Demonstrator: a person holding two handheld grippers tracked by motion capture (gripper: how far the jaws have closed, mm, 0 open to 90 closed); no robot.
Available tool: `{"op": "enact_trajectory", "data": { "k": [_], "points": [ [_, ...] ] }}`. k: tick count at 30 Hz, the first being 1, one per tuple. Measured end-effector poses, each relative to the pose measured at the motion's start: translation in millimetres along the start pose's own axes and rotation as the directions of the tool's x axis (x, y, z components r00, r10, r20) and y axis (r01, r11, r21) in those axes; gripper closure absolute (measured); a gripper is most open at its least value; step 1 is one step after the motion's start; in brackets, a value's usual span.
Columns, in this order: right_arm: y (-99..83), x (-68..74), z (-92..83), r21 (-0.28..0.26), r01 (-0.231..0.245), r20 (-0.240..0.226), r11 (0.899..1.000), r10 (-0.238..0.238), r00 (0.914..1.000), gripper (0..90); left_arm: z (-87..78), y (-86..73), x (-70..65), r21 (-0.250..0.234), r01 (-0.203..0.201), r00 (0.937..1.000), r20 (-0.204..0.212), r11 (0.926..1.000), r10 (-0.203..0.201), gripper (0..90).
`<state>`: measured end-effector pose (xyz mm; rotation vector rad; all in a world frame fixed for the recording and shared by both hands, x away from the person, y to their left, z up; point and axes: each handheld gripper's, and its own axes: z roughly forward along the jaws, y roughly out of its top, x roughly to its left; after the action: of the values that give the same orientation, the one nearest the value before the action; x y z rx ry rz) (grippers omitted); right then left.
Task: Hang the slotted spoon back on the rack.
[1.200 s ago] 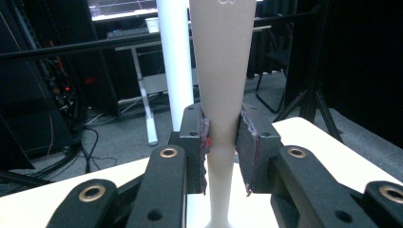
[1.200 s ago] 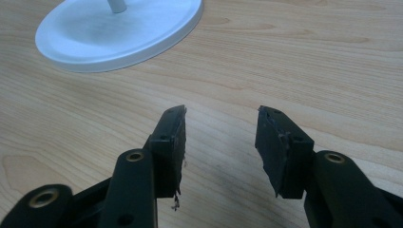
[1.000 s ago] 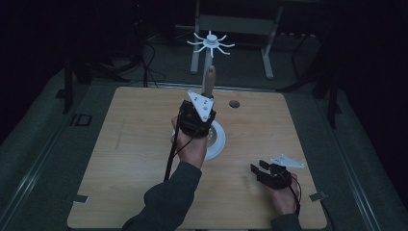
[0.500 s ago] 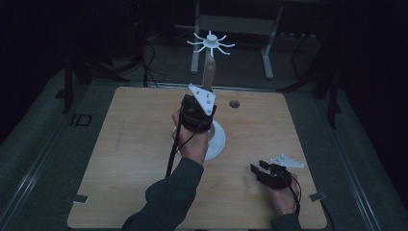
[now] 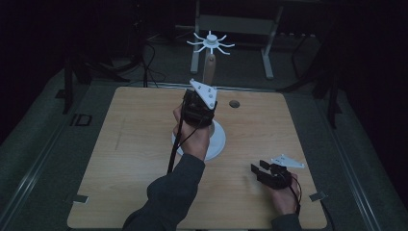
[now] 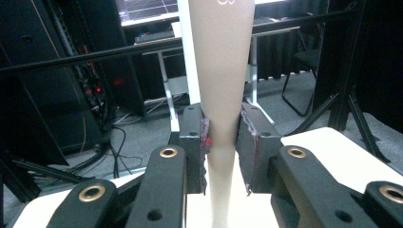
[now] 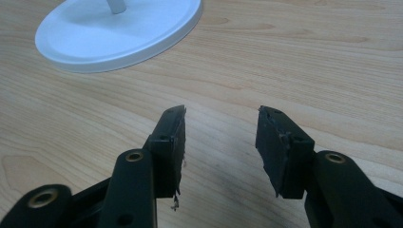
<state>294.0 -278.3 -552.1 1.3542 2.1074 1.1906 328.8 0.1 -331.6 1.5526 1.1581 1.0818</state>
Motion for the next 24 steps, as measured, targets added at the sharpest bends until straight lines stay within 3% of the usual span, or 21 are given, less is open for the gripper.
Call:
{"op": "enact_trajectory", "data": {
  "k": [24],
  "points": [
    [-1.0, -0.5, -0.8, 0.001, 0.0, 0.001, 1.0, 0.0, 1.0, 52.5, 17.5, 4.5, 3.7, 0.046, -0.008, 1.0, 0.003, 0.9989, 0.008, 73.0]
  ]
}}
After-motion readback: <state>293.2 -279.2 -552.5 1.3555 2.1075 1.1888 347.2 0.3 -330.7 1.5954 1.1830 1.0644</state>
